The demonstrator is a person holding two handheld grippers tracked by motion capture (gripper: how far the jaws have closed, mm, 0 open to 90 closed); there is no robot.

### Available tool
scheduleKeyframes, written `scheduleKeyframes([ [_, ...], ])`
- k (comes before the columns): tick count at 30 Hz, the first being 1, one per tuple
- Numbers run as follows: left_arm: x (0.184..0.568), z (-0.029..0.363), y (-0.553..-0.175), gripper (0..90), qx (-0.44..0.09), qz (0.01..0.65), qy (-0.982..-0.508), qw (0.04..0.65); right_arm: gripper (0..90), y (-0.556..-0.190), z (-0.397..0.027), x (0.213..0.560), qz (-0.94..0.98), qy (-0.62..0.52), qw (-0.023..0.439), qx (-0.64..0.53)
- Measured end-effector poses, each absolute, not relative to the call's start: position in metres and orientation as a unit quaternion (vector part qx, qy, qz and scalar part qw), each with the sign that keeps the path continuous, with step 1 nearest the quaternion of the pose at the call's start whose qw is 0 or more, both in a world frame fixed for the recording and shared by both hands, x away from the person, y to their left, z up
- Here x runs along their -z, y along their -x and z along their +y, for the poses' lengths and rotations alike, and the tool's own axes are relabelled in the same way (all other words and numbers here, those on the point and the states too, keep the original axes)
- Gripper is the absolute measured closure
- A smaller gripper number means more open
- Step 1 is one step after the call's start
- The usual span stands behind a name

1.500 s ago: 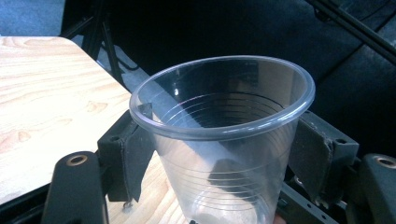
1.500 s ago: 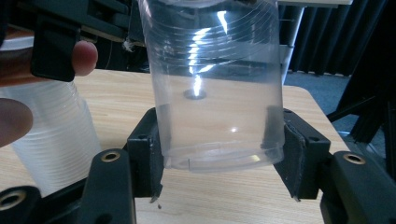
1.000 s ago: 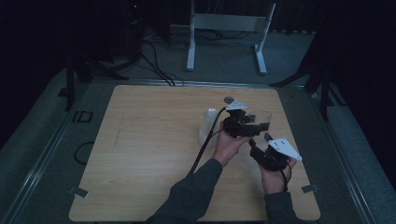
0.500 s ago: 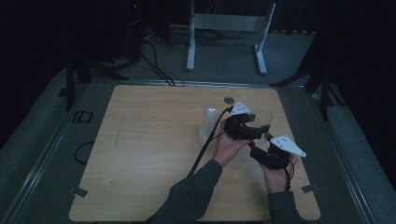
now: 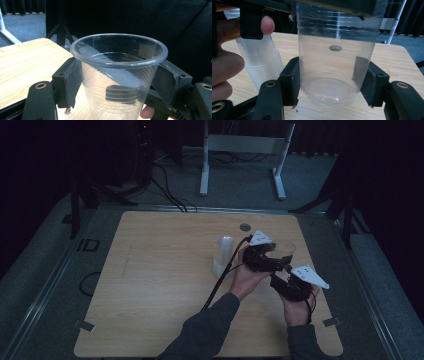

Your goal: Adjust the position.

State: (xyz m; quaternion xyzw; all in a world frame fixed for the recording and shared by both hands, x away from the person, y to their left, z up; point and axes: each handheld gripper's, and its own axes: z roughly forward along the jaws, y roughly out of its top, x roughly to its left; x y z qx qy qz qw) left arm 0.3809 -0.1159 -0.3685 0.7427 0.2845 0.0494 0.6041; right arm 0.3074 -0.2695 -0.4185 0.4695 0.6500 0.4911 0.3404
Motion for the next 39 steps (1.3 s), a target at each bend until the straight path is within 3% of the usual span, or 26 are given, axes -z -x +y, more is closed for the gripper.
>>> scheduleKeyframes([
  [20,0.37,-0.112,-0.38,27.9,-0.055,0.284,-0.744,0.603,40.9,-0.306,-0.268,0.423,0.668,-0.449,0.353,-0.477],
  [29,0.372,-0.11,-0.379,28.8,-0.076,0.281,-0.745,0.6,30.4,-0.307,-0.27,0.423,0.673,-0.447,0.334,-0.485],
  [39,0.377,-0.104,-0.38,28.9,-0.098,0.286,-0.742,0.599,27.5,-0.303,-0.272,0.421,0.674,-0.444,0.332,-0.488],
])
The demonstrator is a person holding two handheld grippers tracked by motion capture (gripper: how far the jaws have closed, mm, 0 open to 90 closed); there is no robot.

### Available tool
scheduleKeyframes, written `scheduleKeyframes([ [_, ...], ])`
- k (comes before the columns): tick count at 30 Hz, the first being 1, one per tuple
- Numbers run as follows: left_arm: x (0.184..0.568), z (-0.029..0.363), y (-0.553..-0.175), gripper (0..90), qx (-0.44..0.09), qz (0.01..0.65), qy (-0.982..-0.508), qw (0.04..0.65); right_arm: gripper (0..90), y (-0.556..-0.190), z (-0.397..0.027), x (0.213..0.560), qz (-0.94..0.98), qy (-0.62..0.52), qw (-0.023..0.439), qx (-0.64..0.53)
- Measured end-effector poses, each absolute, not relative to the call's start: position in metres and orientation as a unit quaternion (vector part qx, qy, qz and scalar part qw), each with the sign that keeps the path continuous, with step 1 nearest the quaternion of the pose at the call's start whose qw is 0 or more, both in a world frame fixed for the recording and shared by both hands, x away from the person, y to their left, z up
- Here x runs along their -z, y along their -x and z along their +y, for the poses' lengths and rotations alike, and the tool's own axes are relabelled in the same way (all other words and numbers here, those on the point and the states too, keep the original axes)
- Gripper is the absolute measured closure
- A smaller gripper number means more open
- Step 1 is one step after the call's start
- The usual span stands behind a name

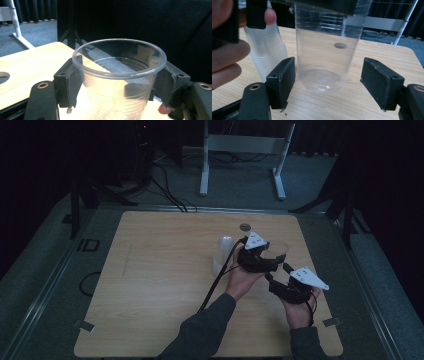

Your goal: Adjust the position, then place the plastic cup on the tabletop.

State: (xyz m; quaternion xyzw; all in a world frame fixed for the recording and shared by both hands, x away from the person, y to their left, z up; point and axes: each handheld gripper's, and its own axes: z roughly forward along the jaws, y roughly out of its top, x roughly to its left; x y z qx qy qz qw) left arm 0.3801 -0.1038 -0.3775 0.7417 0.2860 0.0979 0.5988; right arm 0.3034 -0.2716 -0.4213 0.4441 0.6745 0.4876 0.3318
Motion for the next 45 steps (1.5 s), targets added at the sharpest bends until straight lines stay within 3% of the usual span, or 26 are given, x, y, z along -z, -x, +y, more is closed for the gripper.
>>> scheduleKeyframes([
  [45,0.386,-0.084,-0.376,29.2,-0.133,0.289,-0.74,0.593,28.1,-0.298,-0.292,0.419,0.659,-0.457,0.347,-0.486],
])
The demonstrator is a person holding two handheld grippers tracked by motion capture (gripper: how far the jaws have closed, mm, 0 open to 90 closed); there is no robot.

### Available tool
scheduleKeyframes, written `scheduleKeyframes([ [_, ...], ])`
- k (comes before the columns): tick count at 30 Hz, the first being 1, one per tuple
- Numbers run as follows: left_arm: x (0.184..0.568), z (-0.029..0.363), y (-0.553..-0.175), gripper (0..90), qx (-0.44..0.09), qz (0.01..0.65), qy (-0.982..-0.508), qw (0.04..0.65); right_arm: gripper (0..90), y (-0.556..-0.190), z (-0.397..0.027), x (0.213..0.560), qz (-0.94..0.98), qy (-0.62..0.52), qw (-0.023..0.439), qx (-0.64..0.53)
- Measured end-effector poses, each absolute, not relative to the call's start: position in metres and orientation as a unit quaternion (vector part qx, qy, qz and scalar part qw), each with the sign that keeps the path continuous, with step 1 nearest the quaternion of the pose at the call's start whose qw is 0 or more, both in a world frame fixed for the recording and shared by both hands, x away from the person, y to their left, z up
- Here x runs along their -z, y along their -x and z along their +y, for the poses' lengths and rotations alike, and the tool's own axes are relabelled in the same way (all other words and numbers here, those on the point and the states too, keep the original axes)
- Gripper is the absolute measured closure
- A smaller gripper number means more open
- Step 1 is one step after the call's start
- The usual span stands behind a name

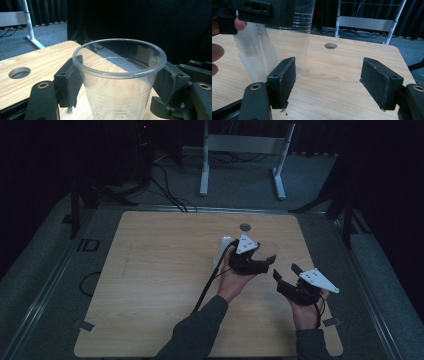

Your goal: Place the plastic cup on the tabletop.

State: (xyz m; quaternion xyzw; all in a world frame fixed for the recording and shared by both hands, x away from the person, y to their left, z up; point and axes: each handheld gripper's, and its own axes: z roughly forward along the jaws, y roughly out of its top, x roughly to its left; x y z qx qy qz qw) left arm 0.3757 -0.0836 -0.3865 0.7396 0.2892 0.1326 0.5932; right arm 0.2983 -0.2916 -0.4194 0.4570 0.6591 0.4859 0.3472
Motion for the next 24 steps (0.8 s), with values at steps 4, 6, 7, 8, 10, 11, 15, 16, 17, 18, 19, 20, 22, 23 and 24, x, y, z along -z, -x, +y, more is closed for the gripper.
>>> scheduleKeyframes([
  [4,0.3867,-0.0837,-0.3731,29.2,-0.138,0.282,-0.739,0.597,28.1,-0.2979,-0.2929,0.4192,0.657,-0.459,0.347,-0.487],
  [6,0.3874,-0.0832,-0.3717,29.2,-0.139,0.28,-0.739,0.597,28.1,-0.2978,-0.2937,0.4193,0.657,-0.459,0.348,-0.486],
  [7,0.3879,-0.083,-0.3711,29.2,-0.14,0.279,-0.738,0.598,28.1,-0.2978,-0.294,0.4193,0.657,-0.46,0.348,-0.486],
  [8,0.3885,-0.0822,-0.3706,29.2,-0.141,0.278,-0.739,0.597,28.1,-0.2979,-0.2943,0.4194,0.657,-0.46,0.348,-0.486],
  [10,0.3896,-0.0813,-0.3703,29.2,-0.14,0.279,-0.737,0.6,28.1,-0.2978,-0.2947,0.4194,0.656,-0.46,0.348,-0.487],
  [11,0.3896,-0.0813,-0.3703,29.2,-0.14,0.279,-0.737,0.6,28.2,-0.2976,-0.2946,0.4194,0.656,-0.461,0.348,-0.486],
  [15,0.3916,-0.0782,-0.369,29.2,-0.145,0.279,-0.734,0.602,28.1,-0.2973,-0.2944,0.4194,0.656,-0.461,0.348,-0.486],
  [16,0.3921,-0.0776,-0.3685,29.2,-0.149,0.279,-0.734,0.602,28.1,-0.2973,-0.2944,0.4195,0.657,-0.46,0.348,-0.486],
  [17,0.3925,-0.077,-0.3679,29.2,-0.152,0.279,-0.731,0.604,28.1,-0.2973,-0.2945,0.4196,0.657,-0.461,0.348,-0.486],
  [18,0.3928,-0.0767,-0.3674,29.3,-0.154,0.28,-0.73,0.604,28.1,-0.2973,-0.2945,0.4198,0.657,-0.461,0.347,-0.486],
  [19,0.3934,-0.0759,-0.3669,29.3,-0.155,0.279,-0.729,0.606,28.2,-0.2973,-0.2946,0.4198,0.657,-0.461,0.347,-0.486],
  [20,0.3938,-0.0756,-0.3664,29.4,-0.156,0.278,-0.728,0.607,28.2,-0.2972,-0.2947,0.42,0.657,-0.461,0.347,-0.485],
  [22,0.3947,-0.0751,-0.3657,29.4,-0.157,0.278,-0.728,0.607,28.2,-0.297,-0.2949,0.42,0.657,-0.461,0.346,-0.486],
  [23,0.3947,-0.0751,-0.3657,29.4,-0.157,0.278,-0.728,0.607,28.2,-0.2969,-0.2951,0.42,0.657,-0.461,0.347,-0.486],
  [24,0.3958,-0.0746,-0.3653,29.4,-0.158,0.277,-0.727,0.608,28.2,-0.2968,-0.2953,0.4198,0.656,-0.462,0.347,-0.485],
])
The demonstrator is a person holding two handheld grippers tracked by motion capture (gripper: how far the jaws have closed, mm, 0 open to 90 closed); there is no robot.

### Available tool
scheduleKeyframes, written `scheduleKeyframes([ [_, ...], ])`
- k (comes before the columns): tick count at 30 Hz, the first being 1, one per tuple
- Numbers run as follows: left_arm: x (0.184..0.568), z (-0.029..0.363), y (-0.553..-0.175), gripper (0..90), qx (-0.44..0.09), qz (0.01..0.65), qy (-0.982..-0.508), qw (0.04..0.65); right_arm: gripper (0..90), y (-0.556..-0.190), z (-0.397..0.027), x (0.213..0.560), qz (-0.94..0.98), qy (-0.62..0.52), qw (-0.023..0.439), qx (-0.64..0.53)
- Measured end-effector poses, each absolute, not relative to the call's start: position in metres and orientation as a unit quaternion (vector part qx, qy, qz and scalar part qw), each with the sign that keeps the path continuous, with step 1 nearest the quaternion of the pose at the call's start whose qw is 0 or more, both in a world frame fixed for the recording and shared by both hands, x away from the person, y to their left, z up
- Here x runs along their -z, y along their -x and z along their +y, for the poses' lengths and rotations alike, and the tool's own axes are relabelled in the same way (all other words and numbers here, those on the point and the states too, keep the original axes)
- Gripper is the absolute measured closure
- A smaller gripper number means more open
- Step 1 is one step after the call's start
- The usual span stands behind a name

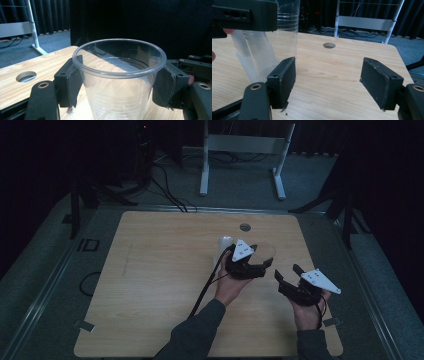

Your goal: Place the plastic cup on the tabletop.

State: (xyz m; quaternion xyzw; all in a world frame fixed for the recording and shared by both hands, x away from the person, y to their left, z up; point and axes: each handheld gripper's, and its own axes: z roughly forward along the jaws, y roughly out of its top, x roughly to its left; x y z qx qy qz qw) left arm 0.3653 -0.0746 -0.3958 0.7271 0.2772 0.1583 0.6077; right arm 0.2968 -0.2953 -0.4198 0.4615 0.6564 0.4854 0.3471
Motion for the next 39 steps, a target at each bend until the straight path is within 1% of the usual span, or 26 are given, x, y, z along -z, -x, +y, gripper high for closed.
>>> scheduleKeyframes([
  [10,0.401,-0.069,-0.361,29.7,-0.167,0.279,-0.717,0.617,28.2,-0.297,-0.298,0.42,0.654,-0.463,0.348,-0.487],
  [39,0.417,-0.06,-0.353,29.6,-0.17,0.276,-0.715,0.619,28.1,-0.296,-0.301,0.419,0.65,-0.466,0.353,-0.485],
])
